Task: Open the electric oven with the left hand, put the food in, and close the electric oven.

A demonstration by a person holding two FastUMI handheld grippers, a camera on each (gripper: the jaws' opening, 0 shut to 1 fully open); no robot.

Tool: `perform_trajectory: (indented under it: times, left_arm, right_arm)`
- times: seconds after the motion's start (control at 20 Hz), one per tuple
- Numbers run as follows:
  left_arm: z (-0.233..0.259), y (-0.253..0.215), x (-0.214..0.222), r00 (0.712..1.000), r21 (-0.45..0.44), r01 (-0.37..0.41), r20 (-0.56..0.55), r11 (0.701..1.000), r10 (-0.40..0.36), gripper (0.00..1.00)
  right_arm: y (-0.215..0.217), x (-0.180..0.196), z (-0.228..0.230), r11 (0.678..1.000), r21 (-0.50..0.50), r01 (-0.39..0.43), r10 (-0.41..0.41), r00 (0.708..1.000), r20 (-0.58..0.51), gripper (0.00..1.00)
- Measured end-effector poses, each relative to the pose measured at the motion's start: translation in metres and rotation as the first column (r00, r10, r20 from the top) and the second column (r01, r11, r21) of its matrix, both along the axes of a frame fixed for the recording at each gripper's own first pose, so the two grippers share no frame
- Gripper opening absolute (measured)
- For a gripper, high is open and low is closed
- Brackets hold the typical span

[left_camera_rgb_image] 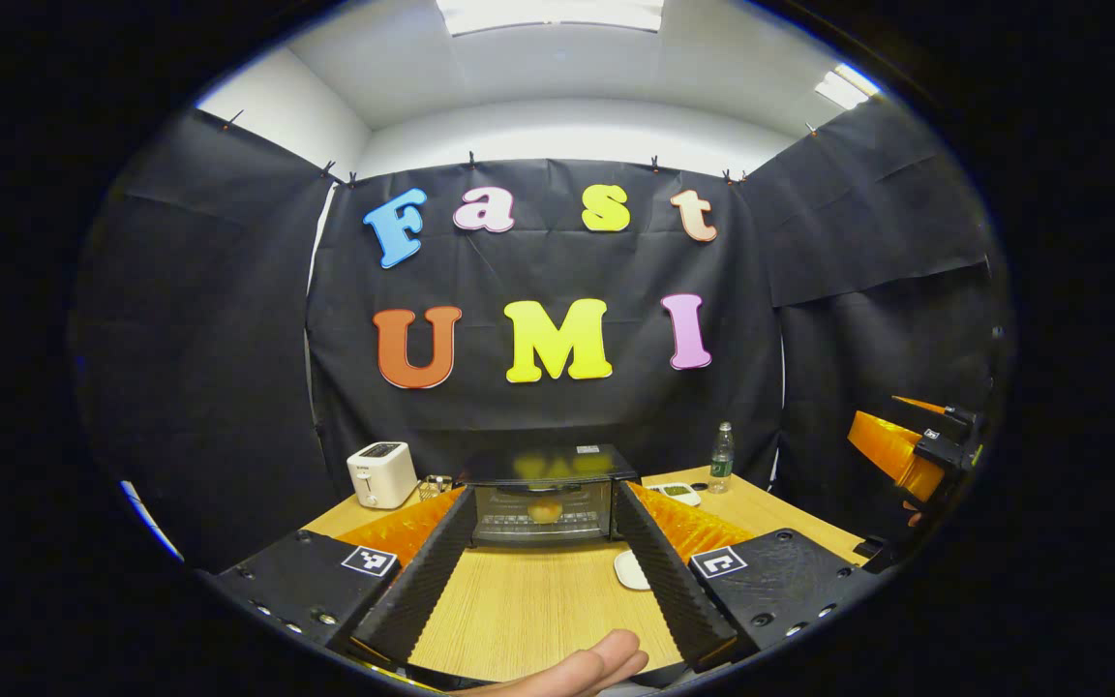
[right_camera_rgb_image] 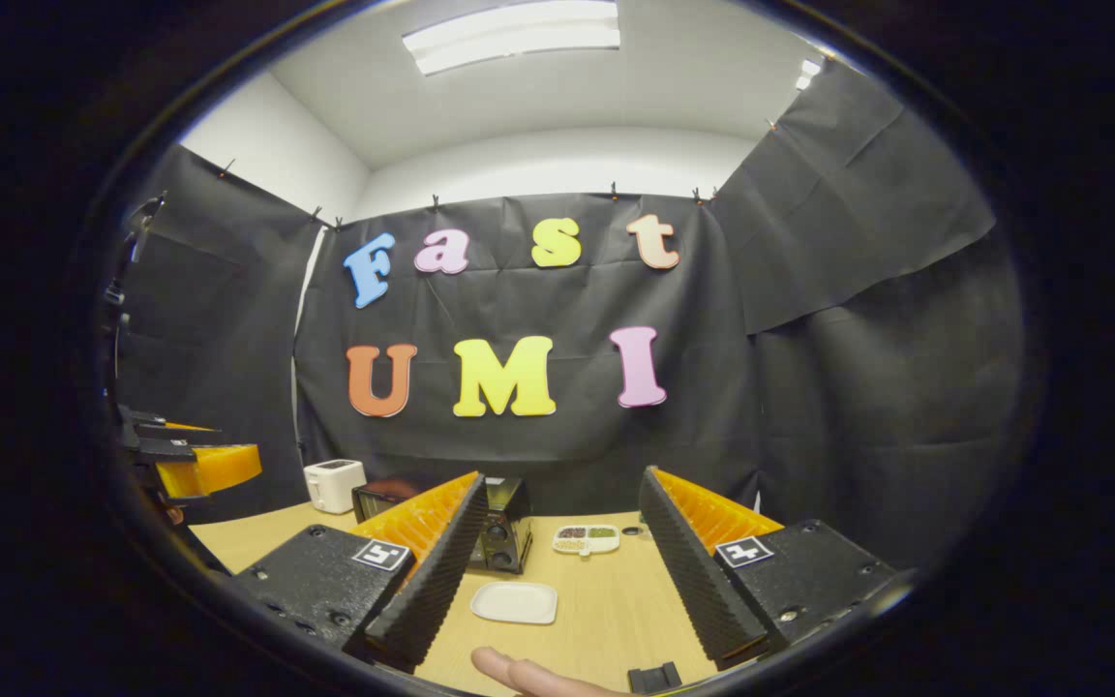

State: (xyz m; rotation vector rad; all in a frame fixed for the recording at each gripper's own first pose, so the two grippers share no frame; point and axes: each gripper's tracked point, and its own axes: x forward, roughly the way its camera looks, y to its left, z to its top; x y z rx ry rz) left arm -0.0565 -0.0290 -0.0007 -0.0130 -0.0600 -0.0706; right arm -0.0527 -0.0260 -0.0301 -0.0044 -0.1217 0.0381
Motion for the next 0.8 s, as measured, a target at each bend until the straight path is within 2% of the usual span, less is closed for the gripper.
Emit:
perform_trajectory:
  times: [0.05,0.1,0.4,0.6,0.8]
  left_arm:
    - [0.001,0.001,-0.004,1.0,0.002,-0.001,0.009,1.0,0.001,0.89]
    - [0.001,0.0,-0.006,1.0,0.001,0.003,0.011,1.0,-0.003,0.94]
    - [-0.001,-0.002,-0.011,1.0,-0.032,0.03,0.004,0.999,-0.03,0.94]
    - [-0.004,0.007,-0.009,1.0,-0.054,0.017,0.007,0.998,-0.017,0.94]
    - [0.006,0.012,-0.008,0.999,-0.073,0.015,0.053,0.997,-0.011,0.94]
  right_arm:
    - [0.001,0.0,0.002,1.0,0.001,0.0,0.0,1.0,0.007,0.96]
    - [0.0,0.0,0.001,1.0,0.004,0.004,-0.004,1.0,0.012,0.96]
    - [0.002,-0.005,0.007,1.0,-0.011,0.024,-0.023,1.0,0.02,0.96]
    - [0.008,-0.007,0.009,1.0,-0.013,0.024,-0.023,0.999,0.025,0.96]
    - [0.012,-0.004,0.007,1.0,-0.008,0.015,-0.015,1.0,0.015,0.96]
